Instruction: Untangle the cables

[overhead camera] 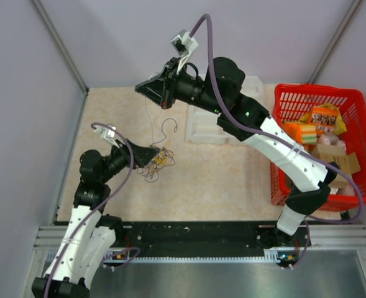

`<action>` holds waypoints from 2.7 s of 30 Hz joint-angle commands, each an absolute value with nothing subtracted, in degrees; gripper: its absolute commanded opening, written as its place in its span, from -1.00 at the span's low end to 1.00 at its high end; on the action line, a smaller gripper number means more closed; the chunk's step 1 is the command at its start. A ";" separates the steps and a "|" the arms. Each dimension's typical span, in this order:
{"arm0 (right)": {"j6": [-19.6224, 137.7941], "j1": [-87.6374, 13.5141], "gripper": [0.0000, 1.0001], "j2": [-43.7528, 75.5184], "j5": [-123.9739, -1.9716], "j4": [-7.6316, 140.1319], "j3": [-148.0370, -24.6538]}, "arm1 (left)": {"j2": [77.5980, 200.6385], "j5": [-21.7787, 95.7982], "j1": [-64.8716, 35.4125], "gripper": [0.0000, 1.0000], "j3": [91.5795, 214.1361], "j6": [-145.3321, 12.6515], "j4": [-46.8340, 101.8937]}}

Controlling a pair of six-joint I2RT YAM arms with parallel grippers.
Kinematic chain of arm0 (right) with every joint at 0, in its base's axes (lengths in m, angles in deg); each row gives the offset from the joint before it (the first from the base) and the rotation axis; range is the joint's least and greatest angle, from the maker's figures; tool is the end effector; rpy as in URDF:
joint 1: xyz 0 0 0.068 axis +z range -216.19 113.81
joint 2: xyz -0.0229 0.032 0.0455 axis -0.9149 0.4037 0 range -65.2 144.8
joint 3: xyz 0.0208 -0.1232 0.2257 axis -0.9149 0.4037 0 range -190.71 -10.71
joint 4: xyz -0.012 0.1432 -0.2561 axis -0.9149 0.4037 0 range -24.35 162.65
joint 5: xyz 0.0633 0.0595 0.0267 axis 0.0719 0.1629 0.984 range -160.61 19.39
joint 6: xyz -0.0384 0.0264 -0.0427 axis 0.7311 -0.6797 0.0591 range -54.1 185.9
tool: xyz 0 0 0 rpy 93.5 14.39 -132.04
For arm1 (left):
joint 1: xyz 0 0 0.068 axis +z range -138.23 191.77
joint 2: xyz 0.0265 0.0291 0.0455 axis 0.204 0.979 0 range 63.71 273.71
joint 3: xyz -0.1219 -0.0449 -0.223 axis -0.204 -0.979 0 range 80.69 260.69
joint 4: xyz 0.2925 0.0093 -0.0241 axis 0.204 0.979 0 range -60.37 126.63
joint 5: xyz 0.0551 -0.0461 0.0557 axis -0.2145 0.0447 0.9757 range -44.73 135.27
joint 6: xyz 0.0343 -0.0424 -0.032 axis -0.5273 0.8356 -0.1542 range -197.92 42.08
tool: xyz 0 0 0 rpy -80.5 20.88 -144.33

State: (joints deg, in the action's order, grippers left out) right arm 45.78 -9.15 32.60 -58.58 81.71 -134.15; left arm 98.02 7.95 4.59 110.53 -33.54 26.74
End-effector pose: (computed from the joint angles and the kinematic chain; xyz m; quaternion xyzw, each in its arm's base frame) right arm 0.2087 0.3404 0.5550 -0.2792 0.5837 0.5265 0.5515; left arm 0.2047 -0.0555 0.2887 -0.0051 0.7148 -0.4938 0.4952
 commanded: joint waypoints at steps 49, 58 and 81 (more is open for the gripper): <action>64.75 -6.86 -1.00 14.35 -76.85 81.99 -128.93 | 114.53 31.73 18.45 0.56 127.78 -46.88 49.83; 62.48 -13.62 -1.00 13.20 -77.22 83.94 -121.63 | 110.21 17.34 18.45 0.34 133.86 -51.12 53.54; 65.45 -22.94 -1.00 27.00 -79.40 82.62 -134.64 | 116.01 4.67 13.53 0.59 135.19 -44.43 42.49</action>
